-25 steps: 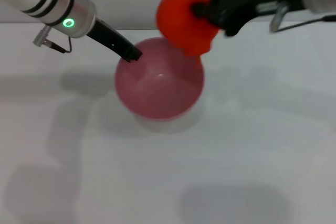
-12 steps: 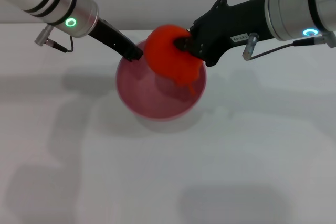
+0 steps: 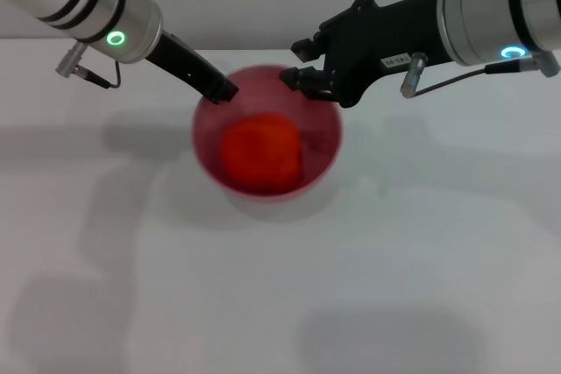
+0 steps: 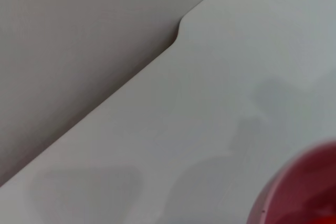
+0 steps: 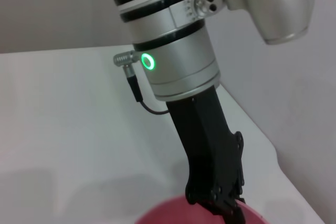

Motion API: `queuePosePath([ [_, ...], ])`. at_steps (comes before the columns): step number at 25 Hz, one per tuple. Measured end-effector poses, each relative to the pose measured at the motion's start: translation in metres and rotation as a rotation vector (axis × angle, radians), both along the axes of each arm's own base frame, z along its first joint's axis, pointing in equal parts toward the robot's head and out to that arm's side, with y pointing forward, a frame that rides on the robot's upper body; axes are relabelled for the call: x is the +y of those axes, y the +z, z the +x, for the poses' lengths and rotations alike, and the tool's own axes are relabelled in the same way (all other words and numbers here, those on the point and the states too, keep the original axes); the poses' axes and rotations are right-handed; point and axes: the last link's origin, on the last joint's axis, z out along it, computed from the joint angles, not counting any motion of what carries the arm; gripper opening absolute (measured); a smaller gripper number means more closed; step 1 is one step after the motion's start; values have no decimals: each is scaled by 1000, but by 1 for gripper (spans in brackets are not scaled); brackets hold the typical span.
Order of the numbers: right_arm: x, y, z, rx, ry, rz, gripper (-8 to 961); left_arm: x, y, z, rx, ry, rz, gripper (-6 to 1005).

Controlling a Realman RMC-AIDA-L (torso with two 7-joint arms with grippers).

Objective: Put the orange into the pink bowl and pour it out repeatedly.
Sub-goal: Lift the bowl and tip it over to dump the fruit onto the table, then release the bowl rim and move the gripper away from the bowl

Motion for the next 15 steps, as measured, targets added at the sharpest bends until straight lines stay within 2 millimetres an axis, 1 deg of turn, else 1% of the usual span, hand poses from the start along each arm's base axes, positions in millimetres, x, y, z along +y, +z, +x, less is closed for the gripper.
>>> queuePosePath([
  [6, 2, 4, 1, 15, -3, 24, 372, -1, 0, -2, 0, 4, 0, 44],
  [11, 4, 25, 5, 102, 55, 125, 571, -2, -1, -4, -1, 7, -2, 44],
  [13, 2, 37, 9, 181, 112, 169, 594, -3, -1, -6, -1, 10, -4, 44],
  [15, -1, 50, 16, 298, 176, 201, 618, -3, -1, -7, -1, 12, -4, 44],
])
